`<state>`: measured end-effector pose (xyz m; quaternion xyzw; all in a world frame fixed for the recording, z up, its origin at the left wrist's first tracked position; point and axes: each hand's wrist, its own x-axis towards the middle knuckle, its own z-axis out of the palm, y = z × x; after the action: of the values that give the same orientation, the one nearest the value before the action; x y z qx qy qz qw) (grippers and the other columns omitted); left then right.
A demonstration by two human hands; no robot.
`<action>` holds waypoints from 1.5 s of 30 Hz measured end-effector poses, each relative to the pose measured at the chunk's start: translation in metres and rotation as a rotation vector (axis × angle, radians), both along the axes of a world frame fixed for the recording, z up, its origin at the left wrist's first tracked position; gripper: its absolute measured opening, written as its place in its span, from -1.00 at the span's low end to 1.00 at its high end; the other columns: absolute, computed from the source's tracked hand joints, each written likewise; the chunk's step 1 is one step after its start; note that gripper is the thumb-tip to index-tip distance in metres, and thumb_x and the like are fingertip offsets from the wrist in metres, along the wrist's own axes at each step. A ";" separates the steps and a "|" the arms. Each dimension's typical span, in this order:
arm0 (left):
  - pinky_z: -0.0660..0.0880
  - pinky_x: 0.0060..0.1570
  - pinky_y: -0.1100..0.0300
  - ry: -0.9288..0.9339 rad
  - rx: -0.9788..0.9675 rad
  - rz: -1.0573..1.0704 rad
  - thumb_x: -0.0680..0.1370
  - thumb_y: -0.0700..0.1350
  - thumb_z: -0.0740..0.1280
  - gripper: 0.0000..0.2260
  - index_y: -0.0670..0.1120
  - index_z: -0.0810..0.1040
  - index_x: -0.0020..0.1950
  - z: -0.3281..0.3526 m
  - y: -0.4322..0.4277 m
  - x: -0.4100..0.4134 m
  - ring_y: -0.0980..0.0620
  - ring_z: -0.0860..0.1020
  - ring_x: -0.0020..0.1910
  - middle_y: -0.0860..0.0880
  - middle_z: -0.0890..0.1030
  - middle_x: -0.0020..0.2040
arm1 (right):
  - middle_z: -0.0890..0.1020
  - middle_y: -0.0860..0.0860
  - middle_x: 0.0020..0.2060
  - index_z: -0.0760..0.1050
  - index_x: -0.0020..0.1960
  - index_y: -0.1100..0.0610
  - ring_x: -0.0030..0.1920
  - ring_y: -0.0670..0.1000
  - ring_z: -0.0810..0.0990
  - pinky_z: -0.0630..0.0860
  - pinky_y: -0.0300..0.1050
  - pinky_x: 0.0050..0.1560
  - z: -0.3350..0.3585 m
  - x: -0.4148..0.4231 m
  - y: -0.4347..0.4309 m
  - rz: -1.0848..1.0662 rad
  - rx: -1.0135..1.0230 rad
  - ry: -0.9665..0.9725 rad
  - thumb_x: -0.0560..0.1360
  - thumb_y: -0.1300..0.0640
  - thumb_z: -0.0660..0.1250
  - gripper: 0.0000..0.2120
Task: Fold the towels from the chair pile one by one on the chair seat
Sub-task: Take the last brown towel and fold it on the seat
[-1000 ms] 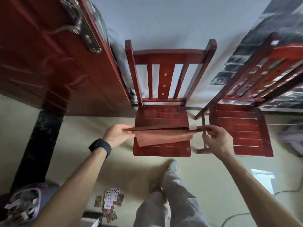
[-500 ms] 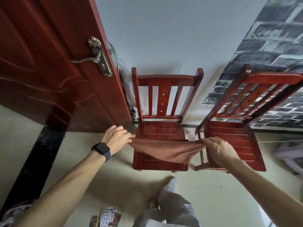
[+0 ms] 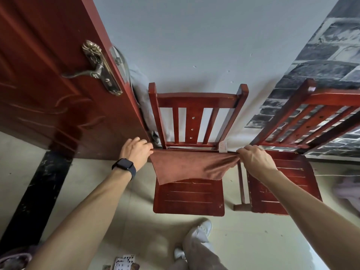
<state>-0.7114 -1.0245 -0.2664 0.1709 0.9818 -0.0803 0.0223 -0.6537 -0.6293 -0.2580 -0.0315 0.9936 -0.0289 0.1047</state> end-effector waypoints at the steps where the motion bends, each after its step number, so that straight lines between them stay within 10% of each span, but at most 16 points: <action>1: 0.39 -0.01 0.07 0.011 0.016 0.003 0.60 0.04 0.29 -0.82 0.03 0.64 0.08 -0.002 0.000 -0.002 -0.05 0.53 0.05 0.03 0.65 0.00 | 0.59 0.07 -0.09 0.60 0.10 0.11 0.01 0.16 0.57 0.56 0.03 -0.14 -0.002 -0.003 0.001 -0.010 0.001 0.004 0.56 0.08 0.36 -0.84; 16: 0.43 -0.30 0.11 -0.393 -0.111 0.004 0.09 -0.12 0.66 -0.74 0.00 0.60 -0.40 -0.139 -0.004 0.141 -0.08 0.56 -0.33 0.03 0.56 -0.43 | 0.60 -0.02 0.09 0.60 0.16 0.04 0.18 0.09 0.55 0.58 0.02 0.05 -0.148 0.135 -0.011 -0.111 0.002 -0.347 0.61 0.04 0.24 -0.79; 20: 0.48 -0.06 0.07 -0.566 -0.075 0.075 0.44 -0.01 0.47 -0.88 0.06 0.67 -0.04 -0.165 -0.007 0.170 -0.04 0.58 -0.02 0.06 0.67 -0.10 | 0.59 -0.04 0.14 0.61 0.17 0.00 0.18 0.07 0.55 0.53 -0.02 0.08 -0.187 0.172 -0.018 -0.162 -0.069 -0.478 0.63 0.00 0.21 -0.77; 28: 0.48 -0.10 0.25 -0.868 0.910 0.890 0.44 -0.03 0.52 -0.91 0.00 0.70 -0.10 -0.227 -0.023 0.131 0.07 0.66 -0.04 0.07 0.72 -0.14 | 0.70 -0.07 -0.15 0.66 -0.05 0.04 -0.05 0.00 0.65 0.45 -0.12 -0.03 -0.239 0.142 -0.015 -0.874 -0.699 -0.429 0.50 0.11 0.46 -0.96; 34: 0.51 -0.02 0.23 -0.773 1.156 1.076 0.47 -0.09 0.50 -0.88 -0.05 0.67 -0.02 -0.284 -0.012 0.076 0.10 0.64 -0.09 0.00 0.70 -0.09 | 0.67 -0.06 -0.15 0.62 0.05 0.04 -0.11 -0.06 0.63 0.49 -0.21 -0.06 -0.286 0.083 -0.021 -0.994 -0.808 -0.245 0.54 0.07 0.42 -0.89; 39: 0.50 -0.22 0.27 -0.631 1.085 1.071 0.48 -0.03 0.49 -0.92 0.01 0.65 -0.09 -0.331 -0.004 0.055 0.08 0.59 -0.24 0.07 0.64 -0.24 | 0.68 -0.02 -0.04 0.61 0.12 -0.01 0.01 0.08 0.65 0.58 0.06 0.14 -0.336 0.051 -0.024 -1.022 -0.763 -0.231 0.55 -0.04 0.37 -0.81; 45: 0.61 0.00 -0.05 -0.567 0.949 1.085 0.47 0.12 0.45 -0.82 0.04 0.64 -0.08 -0.366 -0.001 0.046 -0.04 0.65 -0.09 0.04 0.67 -0.15 | 0.68 0.01 0.02 0.60 0.17 0.02 0.01 0.09 0.64 0.57 -0.02 0.09 -0.366 0.034 -0.023 -0.990 -0.695 -0.225 0.58 -0.07 0.32 -0.75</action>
<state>-0.6657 -1.0255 -0.6326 -0.3286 0.8142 0.4179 0.2333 -0.6193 -0.6525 -0.6237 0.4047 0.8055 -0.3996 0.1664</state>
